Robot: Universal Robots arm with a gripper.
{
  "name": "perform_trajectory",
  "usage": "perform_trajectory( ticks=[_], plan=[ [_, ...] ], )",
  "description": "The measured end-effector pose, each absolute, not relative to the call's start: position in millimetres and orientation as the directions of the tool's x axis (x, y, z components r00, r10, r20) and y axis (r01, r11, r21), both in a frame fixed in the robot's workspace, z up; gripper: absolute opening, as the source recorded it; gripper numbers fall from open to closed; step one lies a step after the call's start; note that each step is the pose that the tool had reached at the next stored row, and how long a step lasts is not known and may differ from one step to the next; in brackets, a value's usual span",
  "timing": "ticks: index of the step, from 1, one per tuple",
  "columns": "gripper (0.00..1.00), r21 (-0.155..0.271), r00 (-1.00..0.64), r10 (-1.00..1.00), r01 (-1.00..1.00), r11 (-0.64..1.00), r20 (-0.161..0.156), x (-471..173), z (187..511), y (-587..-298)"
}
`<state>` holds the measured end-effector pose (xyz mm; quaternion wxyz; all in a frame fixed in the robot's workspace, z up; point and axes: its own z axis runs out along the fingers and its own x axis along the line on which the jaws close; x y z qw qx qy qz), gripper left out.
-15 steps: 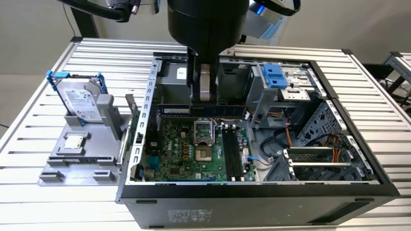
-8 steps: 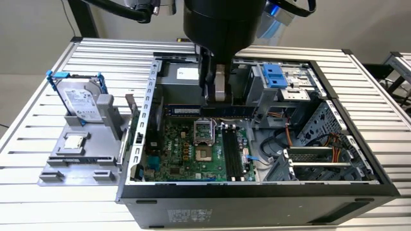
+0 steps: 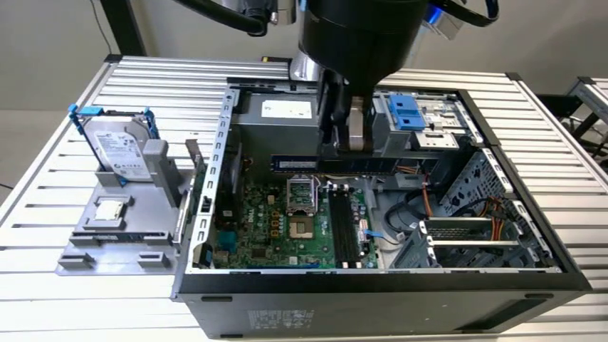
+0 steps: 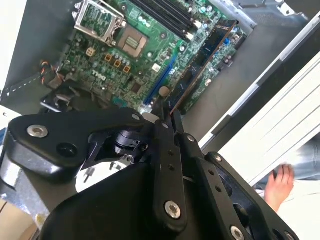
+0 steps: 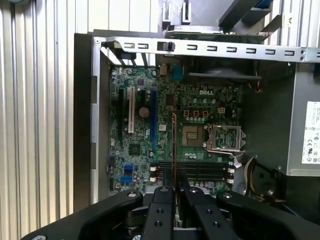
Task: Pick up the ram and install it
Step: 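Pick up the ram and move it above insertion slot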
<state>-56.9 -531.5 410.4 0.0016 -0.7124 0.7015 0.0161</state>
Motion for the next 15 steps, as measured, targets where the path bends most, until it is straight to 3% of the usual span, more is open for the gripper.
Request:
perform_trajectory(
  ticks=[15],
  plan=[
    [0.0, 0.021, 0.015, -1.0, -1.0, -0.016, -0.025, -20.1, 410.4, -531.6]
  ],
)
